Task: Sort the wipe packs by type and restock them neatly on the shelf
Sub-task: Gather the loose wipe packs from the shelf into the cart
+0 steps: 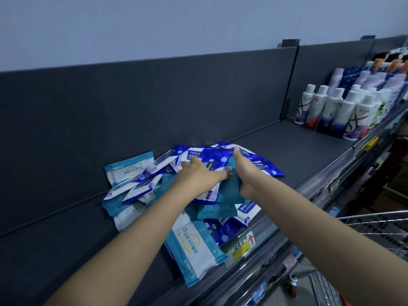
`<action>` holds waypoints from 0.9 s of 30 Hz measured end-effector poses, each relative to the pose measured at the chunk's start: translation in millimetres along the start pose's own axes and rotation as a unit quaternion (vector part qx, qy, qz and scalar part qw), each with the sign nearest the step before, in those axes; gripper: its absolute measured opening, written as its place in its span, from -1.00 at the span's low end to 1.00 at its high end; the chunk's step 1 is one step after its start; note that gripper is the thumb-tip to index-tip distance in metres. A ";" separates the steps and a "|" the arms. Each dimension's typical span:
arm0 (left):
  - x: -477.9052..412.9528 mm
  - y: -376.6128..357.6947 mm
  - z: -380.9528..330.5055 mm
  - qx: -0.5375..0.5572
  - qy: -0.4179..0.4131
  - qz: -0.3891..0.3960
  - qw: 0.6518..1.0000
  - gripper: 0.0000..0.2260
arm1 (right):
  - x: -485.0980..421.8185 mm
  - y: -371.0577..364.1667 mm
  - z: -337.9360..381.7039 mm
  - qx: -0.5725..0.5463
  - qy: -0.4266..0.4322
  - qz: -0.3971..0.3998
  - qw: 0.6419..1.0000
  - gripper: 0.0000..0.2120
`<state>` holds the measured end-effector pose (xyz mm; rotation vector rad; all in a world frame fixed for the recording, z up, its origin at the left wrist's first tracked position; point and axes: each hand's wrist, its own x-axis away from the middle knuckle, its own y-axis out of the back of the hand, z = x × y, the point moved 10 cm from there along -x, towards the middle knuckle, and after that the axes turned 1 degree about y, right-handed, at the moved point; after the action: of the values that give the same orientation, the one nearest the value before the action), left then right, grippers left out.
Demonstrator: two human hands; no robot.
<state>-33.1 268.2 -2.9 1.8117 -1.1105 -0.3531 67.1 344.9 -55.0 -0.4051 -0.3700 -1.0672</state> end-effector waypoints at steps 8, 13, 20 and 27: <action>-6.5 3.3 -5.7 0.033 -0.074 0.040 0.996 -0.10 | 14.6 -29.2 0.2 -0.007 0.008 0.113 0.994 -0.70; 6.5 9.3 -37.8 0.078 -0.163 0.163 0.970 -0.05 | 42.8 -5.5 27.5 -0.047 0.080 0.120 0.988 -0.79; 30.6 -49.8 -148.7 0.159 -0.223 0.339 0.900 -0.50 | 98.6 133.1 37.7 -0.164 0.155 -0.026 0.974 -0.85; 99.6 -216.1 -269.4 0.213 -0.201 0.520 0.802 -0.66 | 148.7 342.9 -10.2 -0.227 0.226 -0.261 0.911 -0.18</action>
<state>310.5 371.4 -24.2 1.1987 -2.4391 0.2190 439.8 371.6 -40.6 -0.4645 0.2118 -1.7394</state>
